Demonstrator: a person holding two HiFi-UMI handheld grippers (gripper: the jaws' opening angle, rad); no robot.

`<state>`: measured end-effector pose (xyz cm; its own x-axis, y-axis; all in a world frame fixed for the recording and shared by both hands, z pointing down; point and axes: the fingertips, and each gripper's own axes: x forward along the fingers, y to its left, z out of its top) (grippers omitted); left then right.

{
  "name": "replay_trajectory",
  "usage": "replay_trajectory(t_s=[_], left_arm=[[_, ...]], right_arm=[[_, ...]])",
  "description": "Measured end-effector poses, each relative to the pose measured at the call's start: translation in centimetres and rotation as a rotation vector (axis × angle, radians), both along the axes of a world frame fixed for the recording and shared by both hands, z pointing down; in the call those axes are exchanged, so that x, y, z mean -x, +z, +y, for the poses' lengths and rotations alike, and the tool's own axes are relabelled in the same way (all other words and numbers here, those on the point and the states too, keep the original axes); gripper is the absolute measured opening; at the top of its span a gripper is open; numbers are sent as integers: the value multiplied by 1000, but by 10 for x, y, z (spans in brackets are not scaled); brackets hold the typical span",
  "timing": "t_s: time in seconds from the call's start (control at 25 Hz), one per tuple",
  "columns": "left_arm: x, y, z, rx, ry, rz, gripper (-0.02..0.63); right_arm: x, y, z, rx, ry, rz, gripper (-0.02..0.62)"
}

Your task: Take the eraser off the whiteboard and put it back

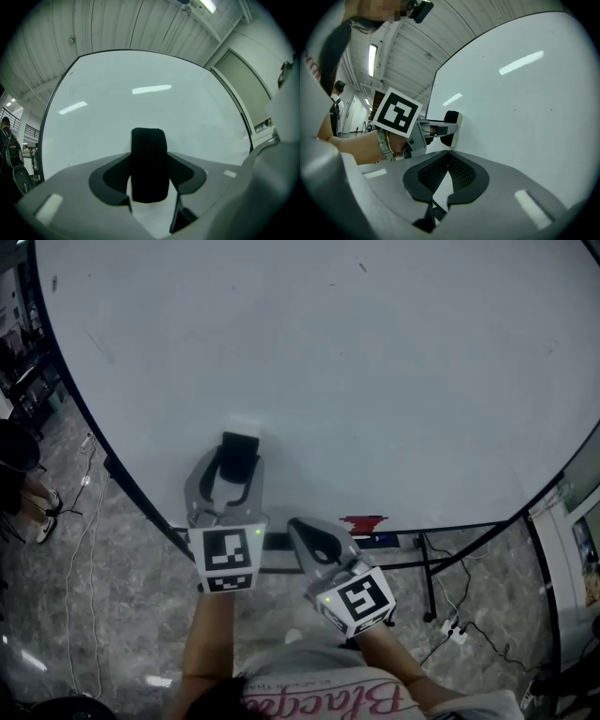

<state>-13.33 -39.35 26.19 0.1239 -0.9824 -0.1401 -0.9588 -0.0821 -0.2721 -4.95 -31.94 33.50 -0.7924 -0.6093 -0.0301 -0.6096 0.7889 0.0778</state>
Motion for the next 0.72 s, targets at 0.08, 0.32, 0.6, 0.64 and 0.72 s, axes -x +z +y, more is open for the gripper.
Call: replay_trajectory(t_s=[0.08,0.32,0.6,0.64,0.72], left_arm=[[0,0,0,0,-6,1,227],[2,1,1,4,-9,5,224],[-6,3,30,-2,27,7,224],[-7,5,35,2,36,10,224],[-10,10,47,8,56,15,224]], right_arm=[[0,2,-1,4,-2,0,2],[-3,4,-1,7,3,-13,2],[-2,5,18,10,11,-13,2],[-2,5,23,8,13,-14,2],[-2,4,34,3,16,-20,2]])
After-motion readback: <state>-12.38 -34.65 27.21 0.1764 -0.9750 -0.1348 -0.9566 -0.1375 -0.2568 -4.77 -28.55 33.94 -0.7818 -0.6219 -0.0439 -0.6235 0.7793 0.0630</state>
